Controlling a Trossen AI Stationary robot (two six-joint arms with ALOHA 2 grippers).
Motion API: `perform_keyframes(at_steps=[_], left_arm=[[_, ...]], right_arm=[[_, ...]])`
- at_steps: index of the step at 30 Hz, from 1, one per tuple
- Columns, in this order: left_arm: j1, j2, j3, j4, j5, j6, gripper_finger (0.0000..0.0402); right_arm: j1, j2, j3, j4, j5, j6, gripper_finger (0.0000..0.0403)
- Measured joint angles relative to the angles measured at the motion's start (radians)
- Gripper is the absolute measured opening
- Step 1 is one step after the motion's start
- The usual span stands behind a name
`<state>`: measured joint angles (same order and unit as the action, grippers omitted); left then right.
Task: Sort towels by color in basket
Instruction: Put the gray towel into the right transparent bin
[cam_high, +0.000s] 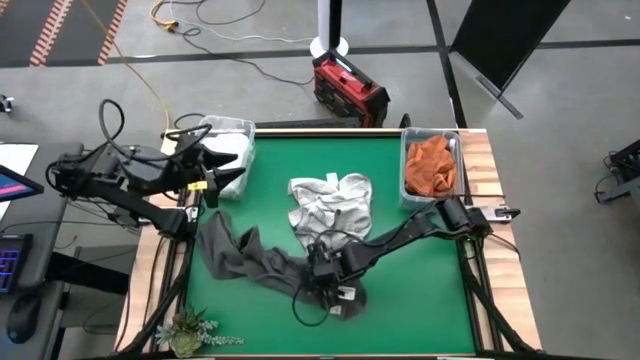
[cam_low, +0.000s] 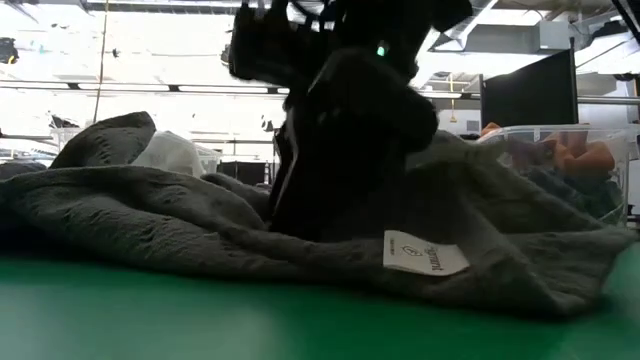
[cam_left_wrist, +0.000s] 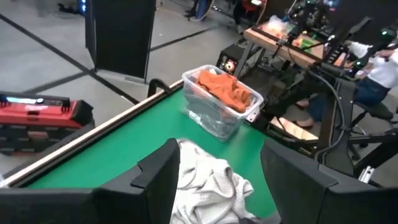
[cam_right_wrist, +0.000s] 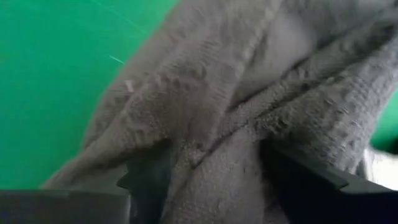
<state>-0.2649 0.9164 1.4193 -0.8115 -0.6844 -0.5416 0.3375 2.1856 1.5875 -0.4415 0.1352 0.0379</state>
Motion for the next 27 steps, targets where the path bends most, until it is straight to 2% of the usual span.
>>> perform_keyframes(at_steps=[2,4,10,17,27], left_arm=[[0.0,-0.001,0.0,-0.02,0.0,-0.015,0.0214],[0.0,-0.002,0.0,-0.043,0.0,-0.042,0.0214],[-0.001,-0.002,0.0,-0.063,0.001,-0.083,0.0214],[-0.01,-0.001,0.0,0.012,-0.002,0.012,0.0214],[-0.01,-0.011,-0.001,0.017,-0.092,0.06,0.0214]], right_arm=[[-0.005,0.008,0.0,-0.029,0.002,0.046,0.0265],[-0.007,0.008,0.001,-0.059,0.003,0.076,0.0224],[-0.023,-0.052,-0.002,-0.144,-0.003,0.151,0.0032],[-0.055,-0.275,-0.001,-0.12,-0.002,0.223,0.0029],[-0.128,-0.713,0.0,0.099,0.042,0.168,0.0027]])
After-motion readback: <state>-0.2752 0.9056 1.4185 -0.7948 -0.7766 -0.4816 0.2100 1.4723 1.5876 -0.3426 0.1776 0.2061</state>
